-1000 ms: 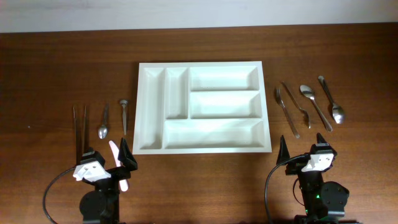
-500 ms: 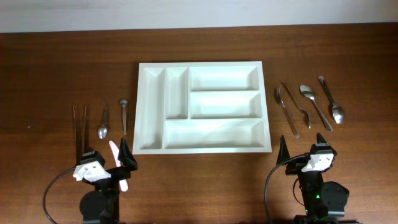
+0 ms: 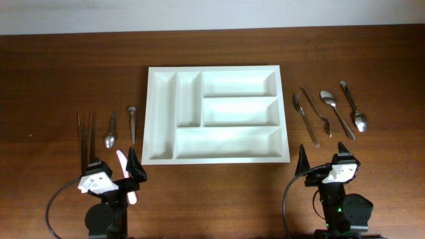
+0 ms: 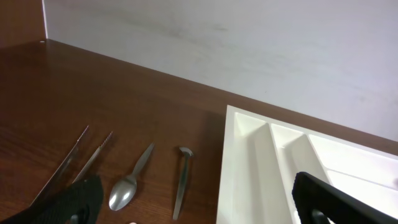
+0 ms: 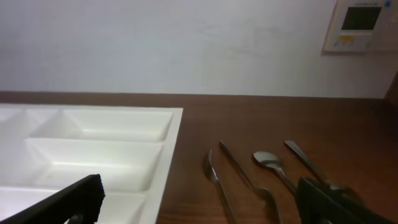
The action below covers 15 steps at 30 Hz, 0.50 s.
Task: Pack container
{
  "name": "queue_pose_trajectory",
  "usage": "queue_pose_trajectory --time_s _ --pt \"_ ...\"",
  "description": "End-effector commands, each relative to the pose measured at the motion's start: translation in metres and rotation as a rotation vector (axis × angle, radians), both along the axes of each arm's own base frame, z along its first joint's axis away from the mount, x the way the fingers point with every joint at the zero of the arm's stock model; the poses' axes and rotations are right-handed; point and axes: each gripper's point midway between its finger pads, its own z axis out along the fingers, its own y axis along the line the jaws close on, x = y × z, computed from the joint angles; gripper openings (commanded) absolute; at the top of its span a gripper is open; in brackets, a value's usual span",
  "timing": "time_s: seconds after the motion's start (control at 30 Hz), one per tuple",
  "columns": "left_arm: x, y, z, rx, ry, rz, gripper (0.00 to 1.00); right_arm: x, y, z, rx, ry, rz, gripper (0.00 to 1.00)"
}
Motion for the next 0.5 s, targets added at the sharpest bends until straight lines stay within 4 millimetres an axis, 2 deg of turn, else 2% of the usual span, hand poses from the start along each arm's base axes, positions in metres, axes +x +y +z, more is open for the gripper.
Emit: queue_pose_trajectory --time_s 0.0,0.1,0.27,0.37,0.47 --pt "0.000 0.003 -0.001 0.004 -0.006 0.018 0.99 0.000 0.004 0.006 0.101 -0.025 0.017 0.99" --pt "0.000 0.003 -0.001 0.004 -0.006 0.018 0.99 -0.002 0.009 0.020 0.103 -0.042 0.049 0.99" --pt "0.000 0.003 -0.001 0.004 -0.006 0.018 0.99 0.003 0.006 0.062 0.066 -0.034 0.035 0.99" --pt "0.000 0.003 -0.001 0.004 -0.006 0.018 0.99 0.020 0.005 0.091 0.010 0.054 0.036 0.99" --pt "0.000 0.003 -0.001 0.004 -0.006 0.018 0.99 0.048 0.003 0.108 -0.046 0.233 0.052 0.99"
